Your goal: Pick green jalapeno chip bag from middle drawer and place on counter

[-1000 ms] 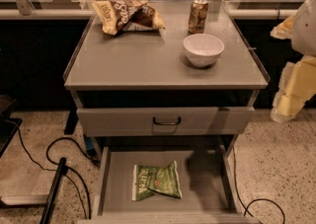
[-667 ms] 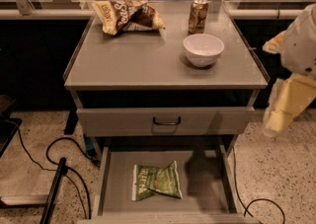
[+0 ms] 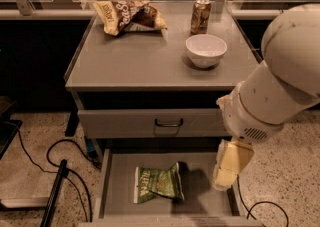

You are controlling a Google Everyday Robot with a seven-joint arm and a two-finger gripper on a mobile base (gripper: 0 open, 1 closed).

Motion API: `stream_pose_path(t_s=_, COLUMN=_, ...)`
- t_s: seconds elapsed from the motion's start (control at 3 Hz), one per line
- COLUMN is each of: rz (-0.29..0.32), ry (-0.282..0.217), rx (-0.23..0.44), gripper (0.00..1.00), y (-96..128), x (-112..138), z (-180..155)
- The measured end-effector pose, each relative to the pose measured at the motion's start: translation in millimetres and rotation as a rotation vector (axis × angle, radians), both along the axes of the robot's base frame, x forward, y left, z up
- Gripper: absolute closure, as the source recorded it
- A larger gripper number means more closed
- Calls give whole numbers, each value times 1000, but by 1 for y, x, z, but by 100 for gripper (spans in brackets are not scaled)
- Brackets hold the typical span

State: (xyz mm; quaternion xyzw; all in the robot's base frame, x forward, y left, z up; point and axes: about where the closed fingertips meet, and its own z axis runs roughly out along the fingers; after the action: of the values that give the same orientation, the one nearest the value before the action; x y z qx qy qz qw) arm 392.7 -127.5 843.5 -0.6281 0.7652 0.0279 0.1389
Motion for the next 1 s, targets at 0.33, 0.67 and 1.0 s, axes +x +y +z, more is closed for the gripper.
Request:
stream_pose_path(t_s=0.33, rz=0, ry=0, rx=0, gripper=0, y=0, x=0, z=0)
stream_pose_path(t_s=0.67, rz=-23, ry=27, rx=21, gripper=0, y=10, x=-1, z=-37)
stream_pose_path(t_s=1.0, rz=-44, ry=53, rx=50, gripper=0, y=27, x=7, z=-91)
